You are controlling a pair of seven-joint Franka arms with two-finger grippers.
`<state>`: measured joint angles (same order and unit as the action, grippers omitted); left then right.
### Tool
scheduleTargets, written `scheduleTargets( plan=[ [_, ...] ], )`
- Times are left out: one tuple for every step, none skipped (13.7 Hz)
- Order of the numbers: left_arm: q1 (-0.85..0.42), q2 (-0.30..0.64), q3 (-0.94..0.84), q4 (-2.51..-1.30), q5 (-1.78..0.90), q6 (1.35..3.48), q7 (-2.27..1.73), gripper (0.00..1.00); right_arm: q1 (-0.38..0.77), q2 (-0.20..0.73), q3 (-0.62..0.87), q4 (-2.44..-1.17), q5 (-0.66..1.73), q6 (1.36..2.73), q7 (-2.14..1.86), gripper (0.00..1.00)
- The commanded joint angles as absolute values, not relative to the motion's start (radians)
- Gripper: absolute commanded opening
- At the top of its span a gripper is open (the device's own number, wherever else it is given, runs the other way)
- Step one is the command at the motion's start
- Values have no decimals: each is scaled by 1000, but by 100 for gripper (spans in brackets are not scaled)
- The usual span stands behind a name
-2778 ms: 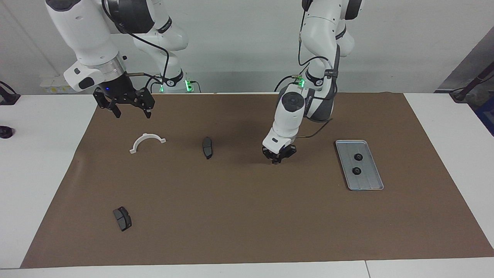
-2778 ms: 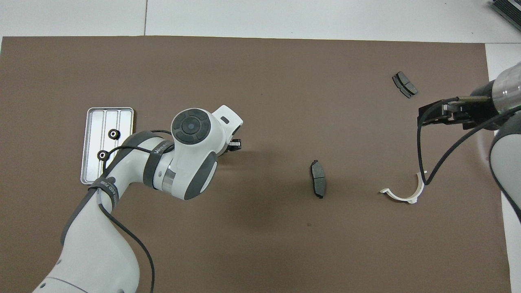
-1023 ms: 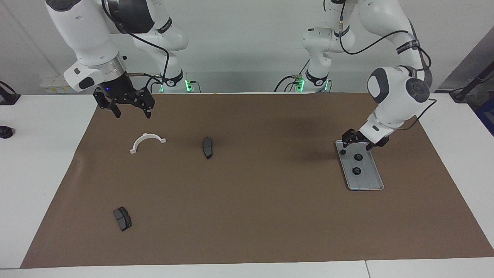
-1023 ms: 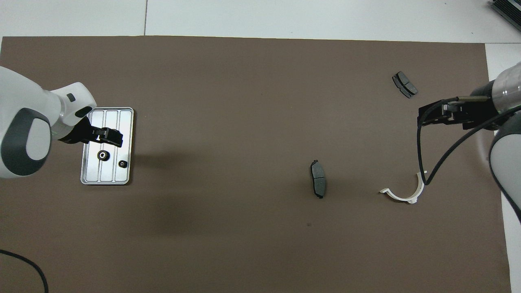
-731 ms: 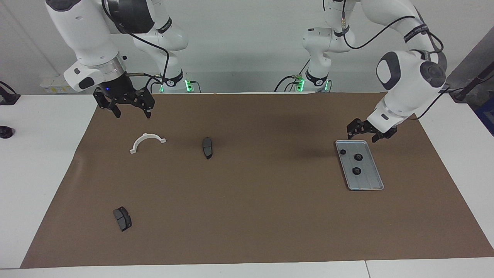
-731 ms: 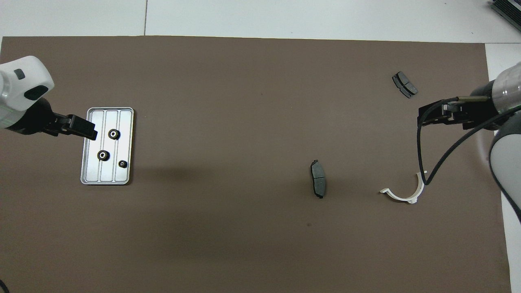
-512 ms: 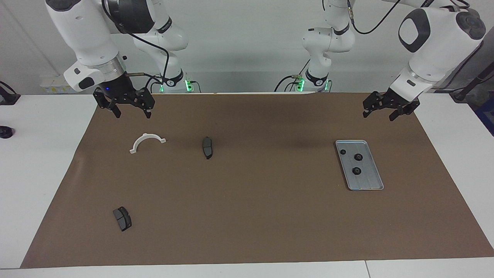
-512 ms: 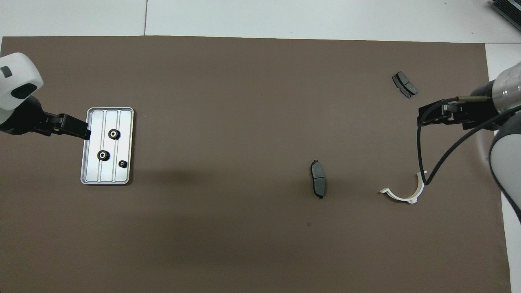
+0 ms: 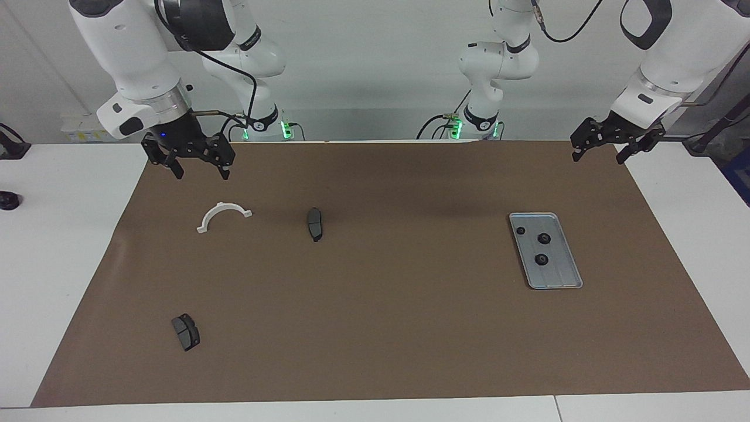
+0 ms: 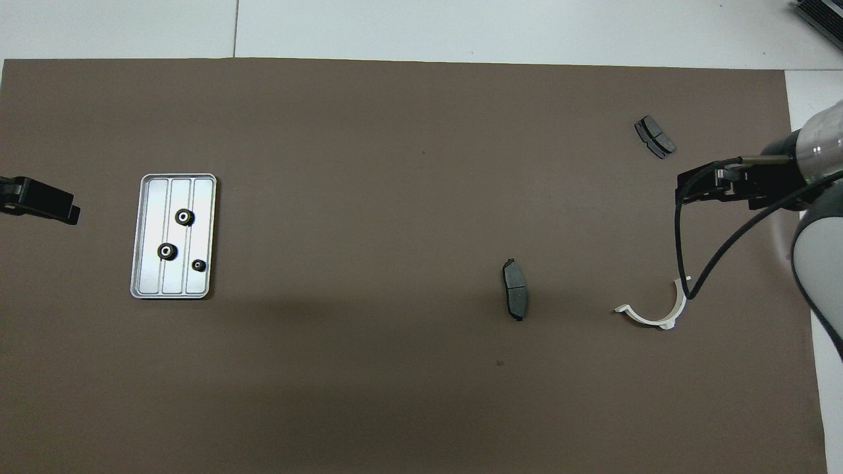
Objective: Pick bearing gear from pile to tray
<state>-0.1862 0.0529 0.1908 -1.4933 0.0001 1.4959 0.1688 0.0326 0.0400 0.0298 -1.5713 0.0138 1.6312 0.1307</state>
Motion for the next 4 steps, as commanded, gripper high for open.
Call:
scheduleTargets(
  plan=[
    [-183, 64, 181, -1477, 18, 1529, 158, 100, 23, 29, 34, -1588, 35, 1640, 107, 100],
    [-181, 64, 181, -1477, 17, 1534, 156, 100, 23, 29, 34, -1588, 35, 1640, 107, 100],
    [-183, 64, 183, -1477, 17, 1534, 155, 100, 21, 29, 34, -1588, 35, 1640, 107, 100],
    [-183, 64, 183, -1477, 17, 1534, 155, 100, 23, 29, 35, -1588, 35, 1641, 107, 100]
  ],
)
